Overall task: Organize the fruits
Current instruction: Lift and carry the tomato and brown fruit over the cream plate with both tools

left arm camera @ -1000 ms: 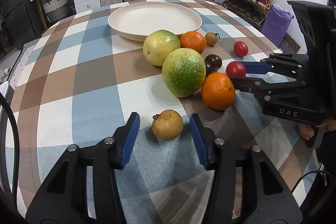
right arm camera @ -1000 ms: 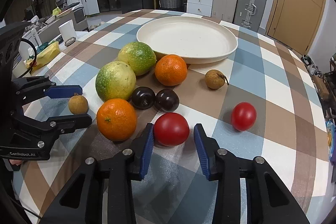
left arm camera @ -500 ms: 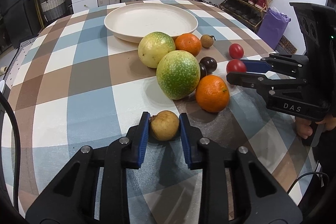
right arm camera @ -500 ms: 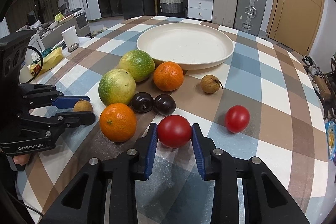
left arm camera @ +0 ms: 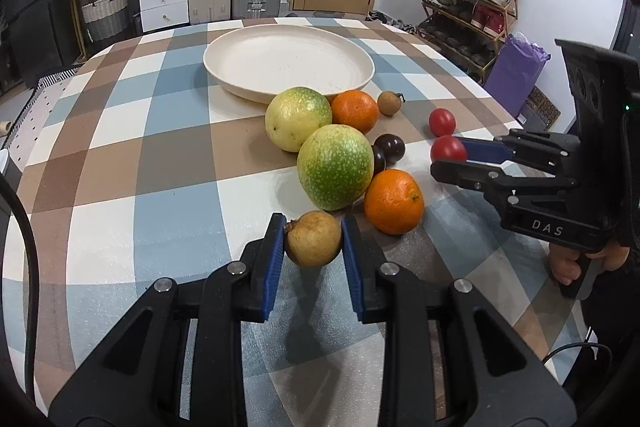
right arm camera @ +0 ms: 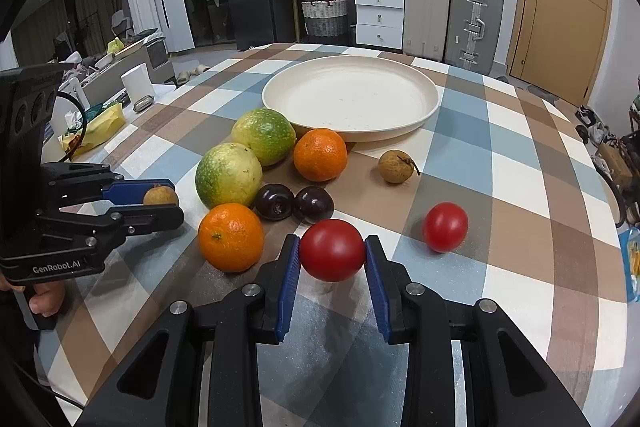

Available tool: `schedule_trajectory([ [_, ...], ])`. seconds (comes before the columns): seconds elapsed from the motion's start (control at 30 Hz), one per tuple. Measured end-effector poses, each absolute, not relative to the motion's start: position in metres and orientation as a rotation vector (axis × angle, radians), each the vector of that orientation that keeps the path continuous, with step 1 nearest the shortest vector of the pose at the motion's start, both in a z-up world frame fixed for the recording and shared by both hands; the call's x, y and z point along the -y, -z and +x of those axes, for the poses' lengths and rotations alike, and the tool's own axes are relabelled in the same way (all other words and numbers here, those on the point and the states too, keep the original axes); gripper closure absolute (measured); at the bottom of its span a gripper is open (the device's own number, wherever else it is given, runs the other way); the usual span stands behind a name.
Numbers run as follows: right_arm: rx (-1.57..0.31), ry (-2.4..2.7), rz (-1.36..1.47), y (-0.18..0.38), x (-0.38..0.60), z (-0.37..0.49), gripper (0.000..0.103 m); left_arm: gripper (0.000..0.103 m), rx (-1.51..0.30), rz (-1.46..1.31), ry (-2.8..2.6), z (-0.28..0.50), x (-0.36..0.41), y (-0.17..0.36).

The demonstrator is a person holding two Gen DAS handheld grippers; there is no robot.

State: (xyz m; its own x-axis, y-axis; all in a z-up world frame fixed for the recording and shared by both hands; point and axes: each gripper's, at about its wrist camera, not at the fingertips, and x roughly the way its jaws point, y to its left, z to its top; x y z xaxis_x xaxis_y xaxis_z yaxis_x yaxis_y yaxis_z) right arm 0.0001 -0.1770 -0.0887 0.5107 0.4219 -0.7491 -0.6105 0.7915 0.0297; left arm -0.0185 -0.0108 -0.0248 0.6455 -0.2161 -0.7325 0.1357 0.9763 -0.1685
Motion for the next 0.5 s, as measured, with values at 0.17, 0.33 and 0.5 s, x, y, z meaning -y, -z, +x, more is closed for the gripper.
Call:
schedule_trajectory([
  [0.17, -0.816, -0.63, -0.243, 0.088, 0.18, 0.001, 0.07, 0.078, -0.837, -0.113, 0.193, -0.019, 0.01, 0.023],
  [0.33, -0.797, -0.635, -0.219, 0.085, 0.184, 0.003, 0.07, 0.078, -0.826, -0.109, 0.179, -0.019, 0.012, 0.021],
  [0.5, -0.785, -0.646, -0.212, 0.081, 0.185, 0.007, 0.07, 0.078, -0.789, -0.116, 0.165, -0.018, 0.011, 0.01],
])
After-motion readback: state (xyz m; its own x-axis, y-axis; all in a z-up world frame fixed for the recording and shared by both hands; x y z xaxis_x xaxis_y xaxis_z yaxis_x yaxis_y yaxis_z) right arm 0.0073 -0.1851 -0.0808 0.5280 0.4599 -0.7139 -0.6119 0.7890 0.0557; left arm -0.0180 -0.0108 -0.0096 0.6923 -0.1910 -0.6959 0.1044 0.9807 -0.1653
